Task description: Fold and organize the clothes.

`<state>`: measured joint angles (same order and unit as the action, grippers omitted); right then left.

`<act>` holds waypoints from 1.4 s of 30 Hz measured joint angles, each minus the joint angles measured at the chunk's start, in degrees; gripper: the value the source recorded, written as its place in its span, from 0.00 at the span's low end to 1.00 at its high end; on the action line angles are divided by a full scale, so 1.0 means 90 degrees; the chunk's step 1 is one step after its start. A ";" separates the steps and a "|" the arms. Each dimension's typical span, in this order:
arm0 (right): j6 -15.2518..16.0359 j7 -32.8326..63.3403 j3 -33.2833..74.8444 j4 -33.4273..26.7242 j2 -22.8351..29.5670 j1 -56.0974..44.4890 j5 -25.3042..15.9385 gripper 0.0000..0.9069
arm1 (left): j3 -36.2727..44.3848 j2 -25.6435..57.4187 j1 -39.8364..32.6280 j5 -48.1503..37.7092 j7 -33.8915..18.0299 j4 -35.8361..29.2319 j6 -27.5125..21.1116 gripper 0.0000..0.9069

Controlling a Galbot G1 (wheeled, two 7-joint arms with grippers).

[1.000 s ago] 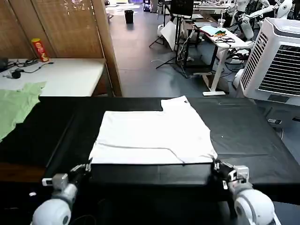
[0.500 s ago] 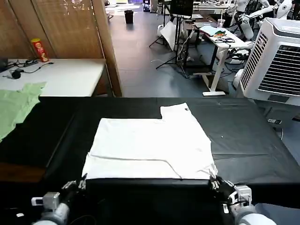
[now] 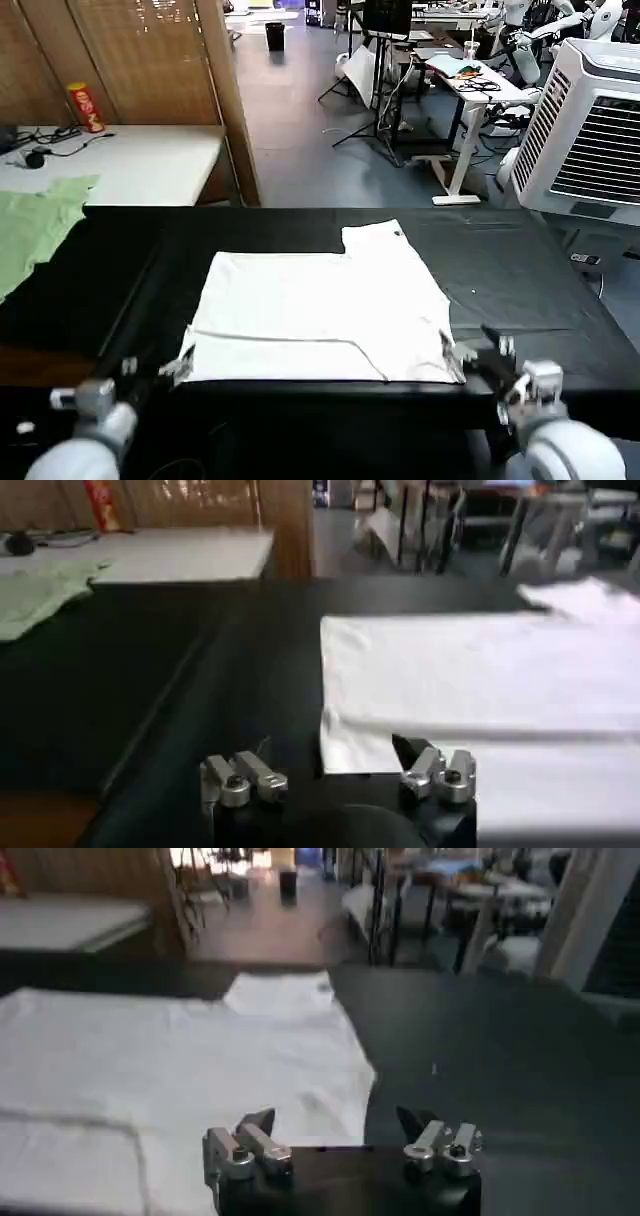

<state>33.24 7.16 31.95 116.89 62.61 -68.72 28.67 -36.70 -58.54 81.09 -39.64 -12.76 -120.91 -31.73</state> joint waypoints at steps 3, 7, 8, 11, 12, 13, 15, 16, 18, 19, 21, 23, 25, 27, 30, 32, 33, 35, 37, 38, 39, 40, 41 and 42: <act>-0.0097 0.0006 -0.0464 -0.0938 0.0089 0.0985 -0.0133 0.97 | 0.0337 0.0032 -0.1039 -0.0188 -0.0017 0.0637 -0.0027 0.97; -0.0092 0.0195 -0.1052 -0.2127 0.0241 0.2087 -0.0119 0.97 | 0.0909 -0.0032 -0.2222 -0.0331 0.0012 0.1555 -0.0051 0.97; -0.0092 0.0238 -0.1187 -0.2409 0.0294 0.2334 -0.0110 0.97 | 0.1043 -0.0052 -0.2464 -0.0333 0.0026 0.1768 -0.0053 0.97; -0.0079 0.0249 -0.1611 -0.3274 0.0473 0.3068 0.0048 0.97 | 0.1399 -0.0135 -0.3168 -0.0340 0.0112 0.2472 -0.0124 0.97; -0.0076 0.0238 -0.1733 -0.3540 0.0535 0.3279 0.0073 0.97 | 0.1501 -0.0171 -0.3363 -0.0343 0.0146 0.2690 -0.0174 0.97; -0.0077 0.0214 -0.1846 -0.3806 0.0599 0.3480 0.0088 0.97 | 0.1600 -0.0202 -0.3574 -0.0341 0.0172 0.2939 -0.0212 0.97; -0.0067 0.0169 -0.2002 -0.4314 0.0711 0.3836 0.0126 0.97 | 0.1777 -0.0261 -0.3916 -0.0309 0.0233 0.3356 -0.0277 0.97; -0.0054 0.0146 -0.2061 -0.4532 0.0765 0.3979 0.0128 0.97 | 0.1860 -0.0294 -0.4071 -0.0306 0.0252 0.3560 -0.0329 0.97; -0.0016 0.0104 -0.2144 -0.4974 0.0896 0.4265 0.0125 0.97 | 0.1980 -0.0332 -0.4308 -0.0333 0.0263 0.3911 -0.0459 0.97; -0.0006 0.0102 -0.2167 -0.5141 0.0946 0.4370 0.0110 0.97 | 0.2034 -0.0350 -0.4407 -0.0325 0.0276 0.4062 -0.0474 0.97; -0.0003 0.0100 -0.2210 -0.5482 0.1067 0.4566 0.0047 0.97 | 0.2117 -0.0393 -0.4560 -0.0276 0.0339 0.4305 -0.0509 0.97; -0.0005 0.0085 -0.2240 -0.5730 0.1172 0.4687 -0.0042 0.97 | 0.2173 -0.0438 -0.4681 -0.0196 0.0394 0.4526 -0.0521 0.97; 0.0005 0.0083 -0.2253 -0.5910 0.1256 0.4755 -0.0109 0.97 | 0.2201 -0.0496 -0.4782 -0.0112 0.0462 0.4729 -0.0511 0.97; 0.0022 0.0081 -0.2261 -0.6039 0.1335 0.4796 -0.0145 0.97 | 0.2213 -0.0531 -0.4861 -0.0063 0.0512 0.4895 -0.0497 0.97; 0.0050 0.0067 -0.2251 -0.6199 0.1410 0.4839 -0.0164 0.97 | 0.2255 -0.0581 -0.4953 0.0030 0.0623 0.5111 -0.0461 0.87; 0.0096 0.0049 -0.2239 -0.6260 0.1445 0.4847 -0.0164 0.95 | 0.2283 -0.0622 -0.5003 0.0102 0.0674 0.5248 -0.0432 0.60; 0.0127 0.0026 -0.2222 -0.6272 0.1457 0.4847 -0.0163 0.80 | 0.2290 -0.0642 -0.5023 0.0144 0.0698 0.5305 -0.0417 0.39; 0.0168 -0.0008 -0.2194 -0.6290 0.1474 0.4847 -0.0159 0.62 | 0.2297 -0.0669 -0.5040 0.0193 0.0732 0.5405 -0.0388 0.18; 0.0178 -0.0034 -0.2148 -0.6316 0.1502 0.4832 -0.0151 0.27 | 0.2311 -0.0669 -0.5027 0.0265 0.0809 0.5450 -0.0370 0.16; 0.0179 -0.0039 -0.2139 -0.6326 0.1510 0.4828 -0.0150 0.23 | 0.2323 -0.0666 -0.5021 0.0294 0.0822 0.5467 -0.0367 0.16; 0.0180 -0.0043 -0.2117 -0.6338 0.1525 0.4818 -0.0148 0.14 | 0.2331 -0.0665 -0.5021 0.0313 0.0828 0.5486 -0.0367 0.15; 0.0180 -0.0047 -0.2102 -0.6342 0.1538 0.4806 -0.0148 0.11 | 0.2337 -0.0666 -0.5024 0.0325 0.0829 0.5502 -0.0366 0.15; 0.0180 -0.0053 -0.2085 -0.6346 0.1549 0.4795 -0.0148 0.08 | 0.2342 -0.0666 -0.5032 0.0333 0.0829 0.5524 -0.0368 0.13; 0.0176 -0.0068 -0.2055 -0.6347 0.1564 0.4779 -0.0146 0.06 | 0.2347 -0.0667 -0.5033 0.0335 0.0832 0.5531 -0.0369 0.12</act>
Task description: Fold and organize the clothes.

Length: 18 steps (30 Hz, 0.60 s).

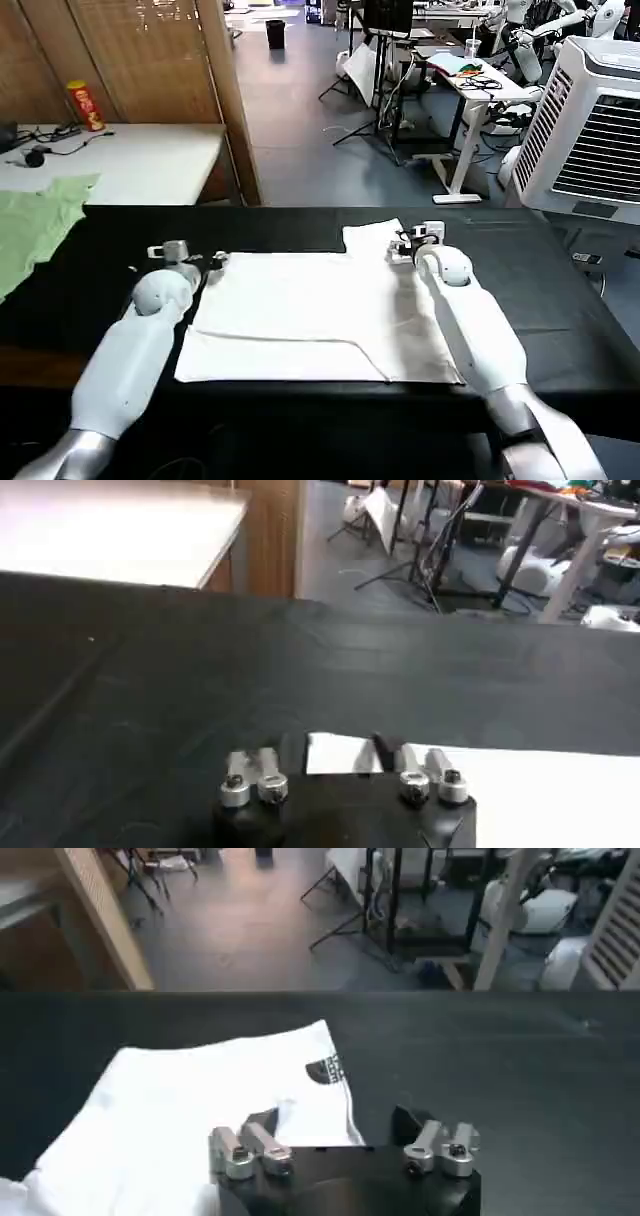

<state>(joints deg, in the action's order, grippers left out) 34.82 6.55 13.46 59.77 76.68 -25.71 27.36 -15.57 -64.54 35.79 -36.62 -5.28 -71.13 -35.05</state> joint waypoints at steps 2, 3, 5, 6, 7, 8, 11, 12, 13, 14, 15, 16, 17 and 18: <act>-0.0068 -0.0058 0.0030 0.0007 0.0023 -0.0038 0.0001 0.04 | 0.0013 0.0001 0.0002 0.0000 0.0007 0.0006 -0.0004 0.10; -0.0129 -0.0100 0.0045 0.0022 0.0029 -0.0057 -0.0004 0.04 | 0.0016 0.0001 0.0003 -0.0001 0.0013 0.0004 -0.0005 0.09; -0.0293 -0.0165 0.0076 0.0061 0.0028 -0.0101 -0.0028 0.03 | 0.0018 -0.0001 0.0003 -0.0002 0.0018 0.0006 -0.0005 0.08; -0.0365 -0.0204 0.0091 0.0093 0.0021 -0.0130 -0.0027 0.03 | 0.0018 -0.0005 0.0004 -0.0003 0.0019 0.0005 -0.0002 0.08; -0.0429 -0.0234 0.0112 0.0132 0.0010 -0.0162 -0.0027 0.02 | 0.0018 -0.0007 0.0004 -0.0002 0.0020 0.0003 0.0006 0.08; -0.0477 -0.0256 0.0130 0.0173 -0.0005 -0.0185 -0.0026 0.02 | 0.0015 -0.0011 0.0007 -0.0001 0.0019 -0.0004 0.0016 0.06; -0.0613 -0.0309 0.0186 0.0391 -0.0069 -0.0262 0.0001 0.02 | -0.0023 -0.0009 0.0058 0.0002 0.0007 -0.0078 0.0058 0.06; -0.0653 -0.0332 0.0201 0.0507 -0.0109 -0.0314 0.0032 0.02 | -0.0033 0.0010 0.0089 0.0021 0.0002 -0.0132 0.0071 0.05; -0.0674 -0.0356 0.0213 0.0640 -0.0161 -0.0378 0.0072 0.02 | -0.0047 0.0034 0.0123 0.0023 -0.0005 -0.0194 0.0078 0.05; -0.0672 -0.0364 0.0232 0.0791 -0.0227 -0.0453 0.0121 0.02 | -0.0063 0.0060 0.0153 0.0014 -0.0015 -0.0250 0.0077 0.05; -0.0663 -0.0363 0.0247 0.0943 -0.0289 -0.0527 0.0162 0.02 | -0.0091 0.0103 0.0199 -0.0029 -0.0028 -0.0333 0.0062 0.05; -0.0634 -0.0364 0.0266 0.1144 -0.0369 -0.0627 0.0238 0.02 | -0.0123 0.0148 0.0251 -0.0078 -0.0045 -0.0432 0.0054 0.05; -0.0599 -0.0364 0.0295 0.1348 -0.0456 -0.0739 0.0309 0.02 | -0.0159 0.0189 0.0310 -0.0123 -0.0059 -0.0546 0.0051 0.05; -0.0564 -0.0348 0.0329 0.1546 -0.0558 -0.0855 0.0356 0.02 | -0.0208 0.0241 0.0396 -0.0214 -0.0094 -0.0715 0.0045 0.05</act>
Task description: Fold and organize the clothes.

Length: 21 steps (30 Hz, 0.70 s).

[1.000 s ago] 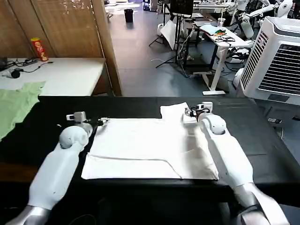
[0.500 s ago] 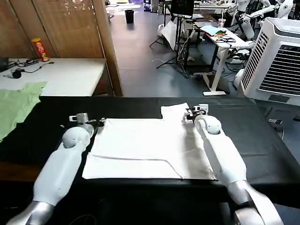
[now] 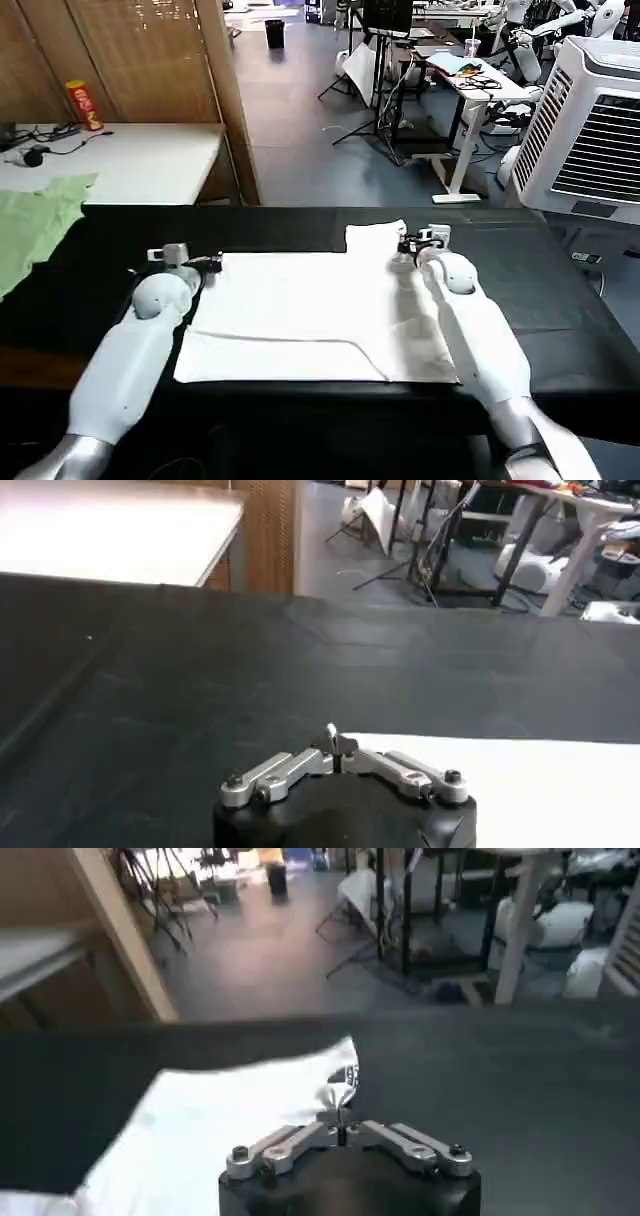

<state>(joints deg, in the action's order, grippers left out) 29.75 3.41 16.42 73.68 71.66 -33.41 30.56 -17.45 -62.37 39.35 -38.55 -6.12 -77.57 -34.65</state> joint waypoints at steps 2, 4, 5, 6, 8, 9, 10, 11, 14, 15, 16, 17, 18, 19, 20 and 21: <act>0.0087 0.0016 0.0040 0.0444 -0.0194 -0.0271 0.0108 0.02 | -0.0100 0.0100 0.0171 -0.0118 -0.0074 -0.0332 -0.0013 0.06; 0.0169 0.0028 0.0092 0.0875 -0.0390 -0.0548 0.0145 0.02 | -0.0190 0.0200 0.0408 -0.0204 -0.0107 -0.0746 -0.0031 0.05; 0.0232 0.0043 0.0123 0.1101 -0.0492 -0.0700 0.0184 0.02 | -0.0241 0.0262 0.0536 -0.0246 -0.0119 -0.0957 -0.0042 0.05; 0.0295 0.0059 0.0147 0.1317 -0.0578 -0.0839 0.0210 0.02 | -0.0303 0.0332 0.0686 -0.0297 -0.0150 -0.1173 -0.0049 0.05; 0.0376 0.0116 0.0188 0.1667 -0.0720 -0.1070 0.0235 0.02 | -0.0402 0.0451 0.0962 -0.0421 -0.0211 -0.1584 -0.0058 0.05; 0.0461 0.0168 0.0206 0.1863 -0.0788 -0.1195 0.0278 0.02 | -0.0469 0.0516 0.1101 -0.0470 -0.0236 -0.1775 -0.0065 0.05; 0.0564 0.0211 0.0240 0.2043 -0.0861 -0.1315 0.0304 0.02 | -0.0548 0.0590 0.1269 -0.0519 -0.0245 -0.1996 -0.0070 0.05; 0.0658 0.0254 0.0281 0.2229 -0.0941 -0.1443 0.0318 0.02 | -0.0602 0.0650 0.1416 -0.0546 -0.0248 -0.2181 -0.0074 0.05; 0.0887 0.0342 0.0372 0.2762 -0.1146 -0.1802 0.0327 0.02 | -0.0801 0.0859 0.1923 -0.0570 -0.0274 -0.2772 -0.0094 0.05; 0.0973 0.0378 0.0414 0.2926 -0.1216 -0.1920 0.0328 0.02 | -0.0870 0.0911 0.2073 -0.0568 -0.0289 -0.2941 -0.0094 0.05; 0.1069 0.0411 0.0453 0.3093 -0.1281 -0.2051 0.0328 0.02 | -0.0950 0.0968 0.2241 -0.0579 -0.0289 -0.3127 -0.0092 0.06; 0.1156 0.0435 0.0474 0.3245 -0.1334 -0.2164 0.0328 0.02 | -0.1033 0.1015 0.2406 -0.0579 -0.0291 -0.3294 -0.0089 0.06; 0.1224 0.0459 0.0508 0.3394 -0.1394 -0.2287 0.0328 0.01 | -0.1118 0.1047 0.2564 -0.0578 -0.0294 -0.3448 -0.0087 0.05; 0.1272 0.0473 0.0531 0.3520 -0.1442 -0.2408 0.0328 0.02 | -0.1210 0.1077 0.2740 -0.0576 -0.0291 -0.3617 -0.0083 0.05; 0.1333 0.0494 0.0554 0.3667 -0.1487 -0.2549 0.0328 0.02 | -0.1305 0.1095 0.2906 -0.0573 -0.0289 -0.3772 -0.0069 0.06; 0.1382 0.0515 0.0580 0.3799 -0.1521 -0.2674 0.0327 0.02 | -0.1397 0.1109 0.3073 -0.0569 -0.0291 -0.3895 -0.0057 0.06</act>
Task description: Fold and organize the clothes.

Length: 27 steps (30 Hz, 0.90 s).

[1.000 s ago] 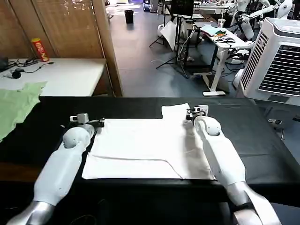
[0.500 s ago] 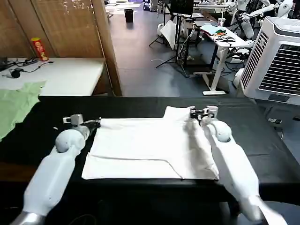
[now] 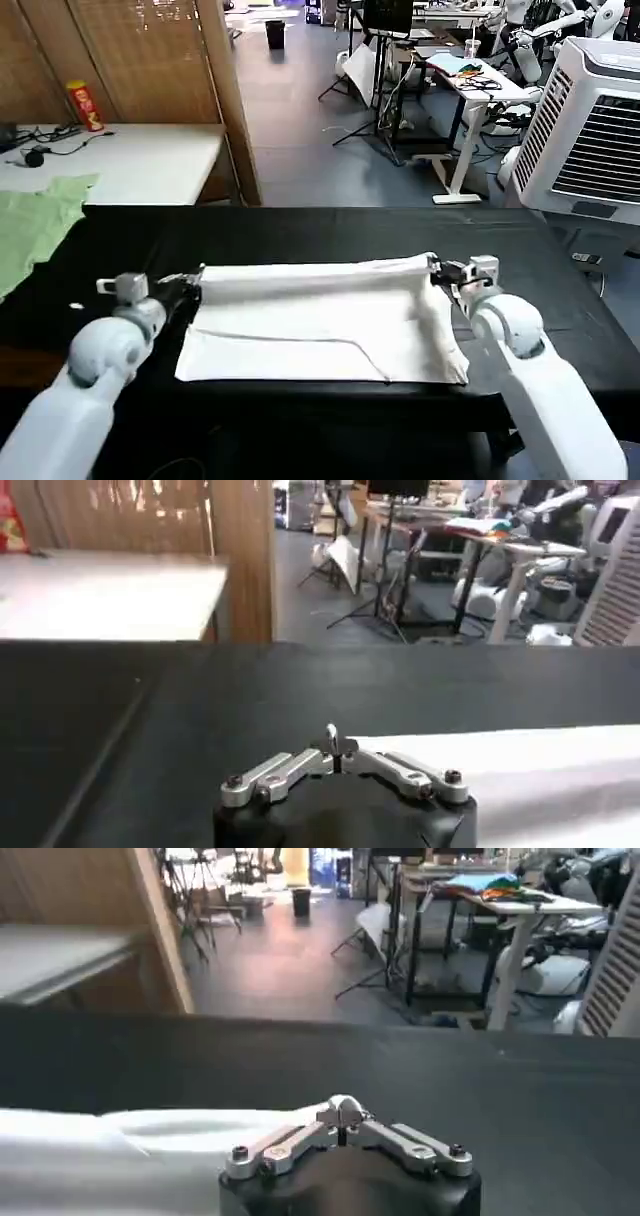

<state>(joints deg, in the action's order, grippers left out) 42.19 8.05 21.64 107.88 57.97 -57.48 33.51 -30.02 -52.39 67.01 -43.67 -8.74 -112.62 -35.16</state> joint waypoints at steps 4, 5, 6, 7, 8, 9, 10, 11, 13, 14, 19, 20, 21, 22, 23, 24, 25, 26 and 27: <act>0.0001 0.0084 0.0069 0.0423 -0.0075 -0.0477 -0.0020 0.02 | -0.0340 0.0044 0.0680 0.0005 0.0004 -0.0468 0.0058 0.05; 0.0001 0.0103 0.0088 0.0502 -0.0077 -0.0592 -0.0030 0.02 | -0.0430 0.0054 0.0849 0.0001 0.0011 -0.0589 0.0077 0.06; 0.0001 0.0120 0.0102 0.0577 -0.0079 -0.0711 -0.0042 0.02 | -0.0496 0.0061 0.0975 0.0000 0.0011 -0.0652 0.0088 0.05; 0.0002 0.0128 0.0110 0.0623 -0.0079 -0.0805 -0.0054 0.02 | -0.0568 0.0063 0.1102 0.0000 0.0015 -0.0729 0.0105 0.05; 0.0001 0.0131 0.0116 0.0659 -0.0080 -0.0888 -0.0069 0.02 | -0.0646 0.0064 0.1243 0.0003 0.0015 -0.0812 0.0114 0.05; 0.0001 0.0131 0.0115 0.0689 -0.0080 -0.0973 -0.0083 0.02 | -0.0703 0.0062 0.1363 0.0013 0.0017 -0.0869 0.0116 0.05; 0.0002 0.0130 0.0116 0.0719 -0.0080 -0.1058 -0.0095 0.02 | -0.0748 0.0048 0.1479 0.0045 0.0017 -0.0922 0.0116 0.05; 0.0001 0.0129 0.0115 0.0739 -0.0075 -0.1129 -0.0115 0.02 | -0.0774 0.0023 0.1599 0.0090 0.0021 -0.0979 0.0114 0.05; 0.0001 0.0124 0.0109 0.0773 -0.0055 -0.1246 -0.0171 0.02 | -0.0805 -0.0017 0.1775 0.0161 0.0035 -0.1055 0.0113 0.06; 0.0001 0.0139 0.0103 0.0782 -0.0036 -0.1301 -0.0188 0.02 | -0.0815 -0.0036 0.1852 0.0198 0.0041 -0.1088 0.0112 0.05; 0.0001 0.0196 0.0092 0.0837 0.0027 -0.1463 -0.0200 0.16 | -0.0823 -0.0144 0.2159 0.0395 0.0038 -0.1123 0.0083 0.19; 0.0001 0.0212 0.0102 0.0866 0.0029 -0.1494 -0.0197 0.97 | -0.0823 -0.0169 0.2200 0.0436 0.0016 -0.1124 0.0050 0.97; 0.0001 0.0213 0.0126 0.0899 0.0029 -0.1525 -0.0192 0.97 | -0.0824 -0.0192 0.2227 0.0493 -0.0003 -0.1123 0.0035 0.97; 0.0001 0.0213 0.0149 0.0933 0.0029 -0.1554 -0.0176 0.97 | -0.0824 -0.0213 0.2252 0.0548 -0.0008 -0.1123 0.0027 0.97; 0.0001 0.0212 0.0168 0.0960 0.0028 -0.1575 -0.0161 0.97 | -0.0824 -0.0229 0.2273 0.0586 -0.0008 -0.1123 0.0013 0.97; 0.0001 0.0212 0.0188 0.0988 0.0024 -0.1597 -0.0132 0.97 | -0.0827 -0.0246 0.2294 0.0611 -0.0009 -0.1123 -0.0006 0.97; 0.0001 0.0213 0.0218 0.1030 0.0014 -0.1623 -0.0079 0.97 | -0.0828 -0.0258 0.2313 0.0638 -0.0006 -0.1126 -0.0032 0.97; 0.0002 0.0213 0.0259 0.1071 0.0005 -0.1647 -0.0036 0.97 | -0.0831 -0.0262 0.2328 0.0660 -0.0004 -0.1135 -0.0060 0.97; 0.0001 0.0212 0.0312 0.1112 -0.0005 -0.1669 -0.0007 0.97 | -0.0842 -0.0259 0.2348 0.0663 -0.0004 -0.1159 -0.0094 0.97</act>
<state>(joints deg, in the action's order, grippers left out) 42.20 9.96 24.45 117.88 57.92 -72.50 33.44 -37.60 -54.72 88.14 -37.71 -8.78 -123.05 -36.01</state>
